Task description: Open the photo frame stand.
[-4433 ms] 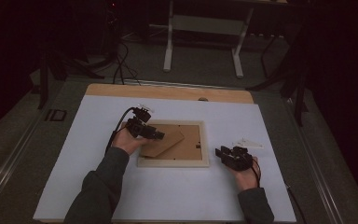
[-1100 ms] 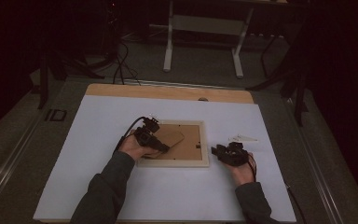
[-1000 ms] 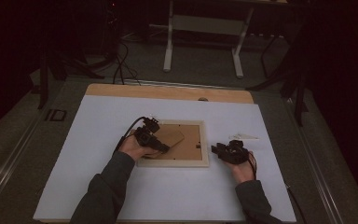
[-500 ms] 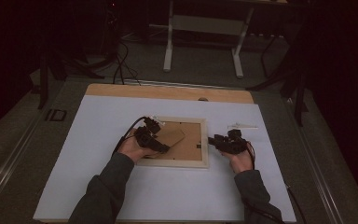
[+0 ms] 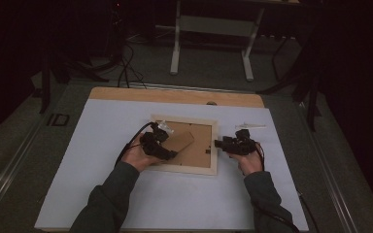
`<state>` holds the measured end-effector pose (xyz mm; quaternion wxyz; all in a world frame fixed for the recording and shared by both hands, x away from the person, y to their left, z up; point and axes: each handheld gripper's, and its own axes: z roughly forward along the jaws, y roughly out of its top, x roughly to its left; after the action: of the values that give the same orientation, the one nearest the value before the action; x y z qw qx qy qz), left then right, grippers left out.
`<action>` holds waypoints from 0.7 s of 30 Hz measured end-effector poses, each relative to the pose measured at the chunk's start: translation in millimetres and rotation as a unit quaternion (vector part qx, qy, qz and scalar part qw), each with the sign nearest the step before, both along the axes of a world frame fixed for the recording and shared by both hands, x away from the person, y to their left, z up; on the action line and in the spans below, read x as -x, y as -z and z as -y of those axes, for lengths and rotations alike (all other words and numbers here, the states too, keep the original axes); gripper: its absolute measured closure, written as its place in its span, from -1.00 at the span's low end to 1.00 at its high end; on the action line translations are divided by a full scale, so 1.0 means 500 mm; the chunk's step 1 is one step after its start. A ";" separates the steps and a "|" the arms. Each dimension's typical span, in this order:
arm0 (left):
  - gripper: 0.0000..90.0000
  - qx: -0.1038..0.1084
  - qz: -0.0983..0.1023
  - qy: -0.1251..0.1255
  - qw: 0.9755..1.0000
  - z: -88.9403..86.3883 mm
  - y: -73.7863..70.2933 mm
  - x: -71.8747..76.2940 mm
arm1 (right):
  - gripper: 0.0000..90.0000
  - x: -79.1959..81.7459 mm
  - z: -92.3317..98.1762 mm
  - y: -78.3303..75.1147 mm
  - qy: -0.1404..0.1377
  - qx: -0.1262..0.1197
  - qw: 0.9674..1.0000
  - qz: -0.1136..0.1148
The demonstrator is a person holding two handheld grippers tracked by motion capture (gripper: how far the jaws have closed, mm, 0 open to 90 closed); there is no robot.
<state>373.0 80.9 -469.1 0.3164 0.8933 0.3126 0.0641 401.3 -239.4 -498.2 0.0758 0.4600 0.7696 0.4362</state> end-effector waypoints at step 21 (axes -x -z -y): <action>-0.06 0.001 0.072 0.023 0.997 0.001 -0.007 0.030 | -0.17 -0.054 -0.030 -0.010 -0.032 -0.042 0.998 -0.033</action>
<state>358.2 80.4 -465.5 0.3399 0.8931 0.2689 0.1208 428.3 -224.1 -493.2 0.0167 0.4519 0.7670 0.4551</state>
